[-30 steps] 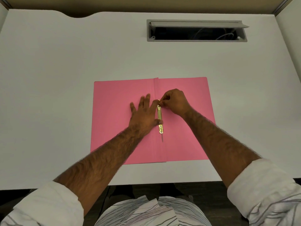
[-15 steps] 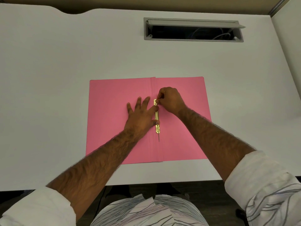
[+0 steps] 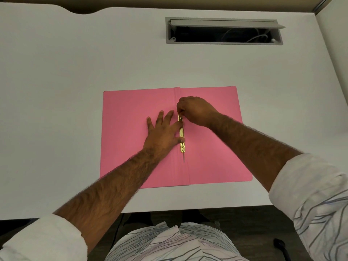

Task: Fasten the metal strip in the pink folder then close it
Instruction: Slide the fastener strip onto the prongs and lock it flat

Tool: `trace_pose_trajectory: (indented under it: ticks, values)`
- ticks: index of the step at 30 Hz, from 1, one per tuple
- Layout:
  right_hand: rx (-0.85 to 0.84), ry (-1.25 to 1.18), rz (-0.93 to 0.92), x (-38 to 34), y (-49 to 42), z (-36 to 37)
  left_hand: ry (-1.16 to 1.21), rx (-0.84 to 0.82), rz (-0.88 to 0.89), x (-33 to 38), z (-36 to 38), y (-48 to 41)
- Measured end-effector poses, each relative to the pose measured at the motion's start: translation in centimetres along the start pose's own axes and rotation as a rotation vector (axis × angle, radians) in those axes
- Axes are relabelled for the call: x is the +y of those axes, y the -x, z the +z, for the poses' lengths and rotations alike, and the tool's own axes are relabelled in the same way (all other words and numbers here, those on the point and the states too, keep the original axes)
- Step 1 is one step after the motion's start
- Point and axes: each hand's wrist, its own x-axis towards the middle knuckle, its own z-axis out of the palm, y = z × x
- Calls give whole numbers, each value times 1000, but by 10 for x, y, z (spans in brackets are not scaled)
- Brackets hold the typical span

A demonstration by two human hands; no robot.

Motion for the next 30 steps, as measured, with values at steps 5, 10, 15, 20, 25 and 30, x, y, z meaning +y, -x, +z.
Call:
trace_pose_trajectory:
  ticks: [5,10,15,20,25,30]
  values:
    - [-88,-94,89,3,-10,0,12,2,6,2,-2,0]
    - [-132,-364,319,6,-18,-1,21,1,5,1,-3,2]
    - [-50,-477,444,2,-22,6,3,3,5,2,-2,3]
    - [170,-533,520,-3,-7,16,29,8,7,0,1,2]
    - [262,-251,432,-10,30,31,19,7,25,-6,3,-6]
    - [239,-81,512,-20,77,57,45,20,26,-17,-5,-26]
